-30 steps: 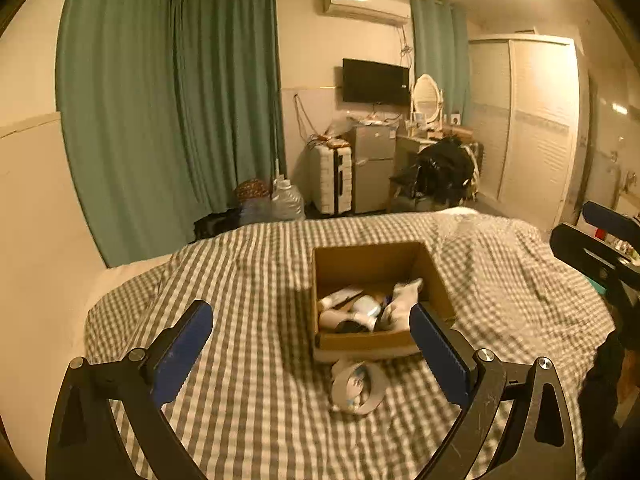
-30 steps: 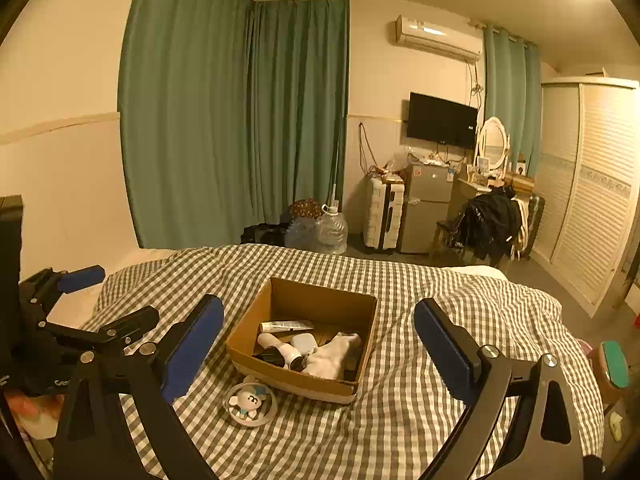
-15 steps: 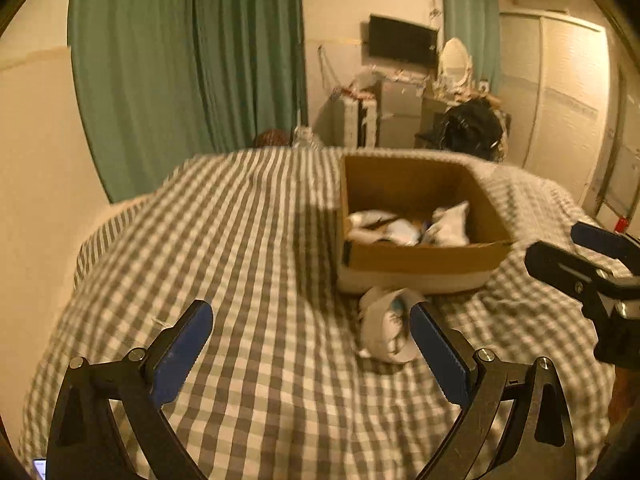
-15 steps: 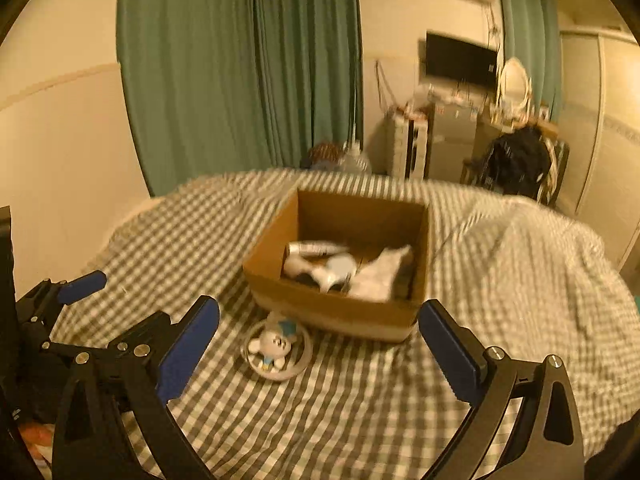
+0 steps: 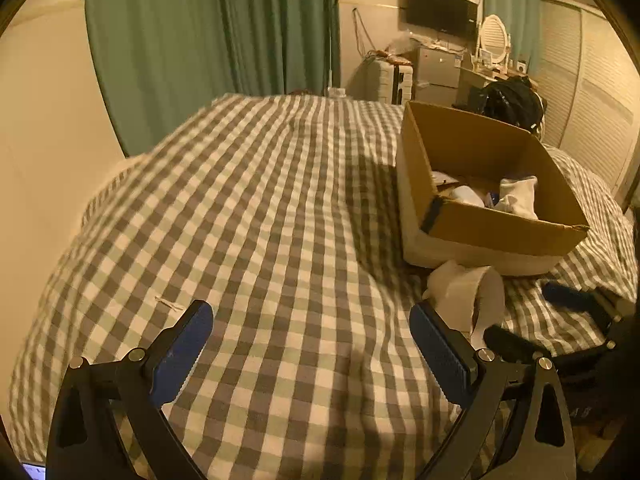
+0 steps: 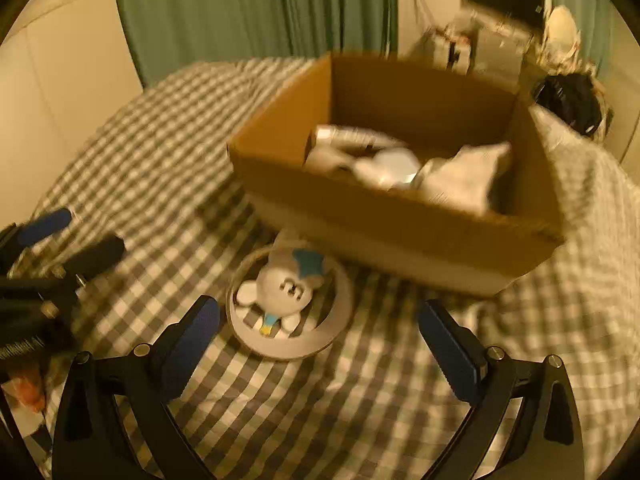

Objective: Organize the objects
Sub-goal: 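Move both grippers back toward the tape roll and bear figurine, then grasp the cardboard tape roll with the right gripper while the left grasps the bear figurine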

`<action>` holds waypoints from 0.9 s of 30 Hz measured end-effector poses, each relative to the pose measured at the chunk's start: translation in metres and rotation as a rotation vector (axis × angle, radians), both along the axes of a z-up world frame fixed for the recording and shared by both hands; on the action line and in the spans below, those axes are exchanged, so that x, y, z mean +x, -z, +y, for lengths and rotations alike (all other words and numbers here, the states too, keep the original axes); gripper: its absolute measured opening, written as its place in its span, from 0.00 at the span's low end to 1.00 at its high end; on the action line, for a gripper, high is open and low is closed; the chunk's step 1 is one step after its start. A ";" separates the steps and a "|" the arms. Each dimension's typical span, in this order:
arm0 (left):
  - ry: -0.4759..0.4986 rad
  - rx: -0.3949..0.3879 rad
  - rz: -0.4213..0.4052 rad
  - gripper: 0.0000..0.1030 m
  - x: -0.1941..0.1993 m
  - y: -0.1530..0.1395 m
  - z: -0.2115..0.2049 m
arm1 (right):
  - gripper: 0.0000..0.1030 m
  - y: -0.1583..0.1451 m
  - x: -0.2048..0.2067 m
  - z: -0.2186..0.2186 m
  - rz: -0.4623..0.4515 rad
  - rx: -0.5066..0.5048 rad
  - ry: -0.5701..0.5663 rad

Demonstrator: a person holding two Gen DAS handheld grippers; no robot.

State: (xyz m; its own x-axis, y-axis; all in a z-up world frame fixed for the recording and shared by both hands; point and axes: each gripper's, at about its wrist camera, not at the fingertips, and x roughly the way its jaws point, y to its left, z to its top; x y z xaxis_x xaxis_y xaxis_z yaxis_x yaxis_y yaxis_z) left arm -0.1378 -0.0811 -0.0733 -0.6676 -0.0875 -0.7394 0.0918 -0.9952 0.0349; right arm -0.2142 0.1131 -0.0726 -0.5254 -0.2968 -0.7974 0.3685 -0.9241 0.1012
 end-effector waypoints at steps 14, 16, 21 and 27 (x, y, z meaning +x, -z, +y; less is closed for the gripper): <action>0.004 0.057 -0.048 0.98 -0.007 0.009 -0.002 | 0.80 0.038 -0.016 -0.018 -0.115 0.014 -0.085; 0.009 0.054 -0.045 0.98 -0.006 0.007 0.001 | 0.80 0.033 -0.012 -0.013 -0.101 -0.009 -0.081; 0.030 0.046 -0.036 0.98 -0.003 0.002 0.017 | 0.80 0.006 0.007 0.017 -0.056 -0.077 -0.010; 0.062 0.063 -0.013 0.98 -0.013 -0.005 0.055 | 0.80 -0.041 0.024 0.055 0.083 -0.003 0.091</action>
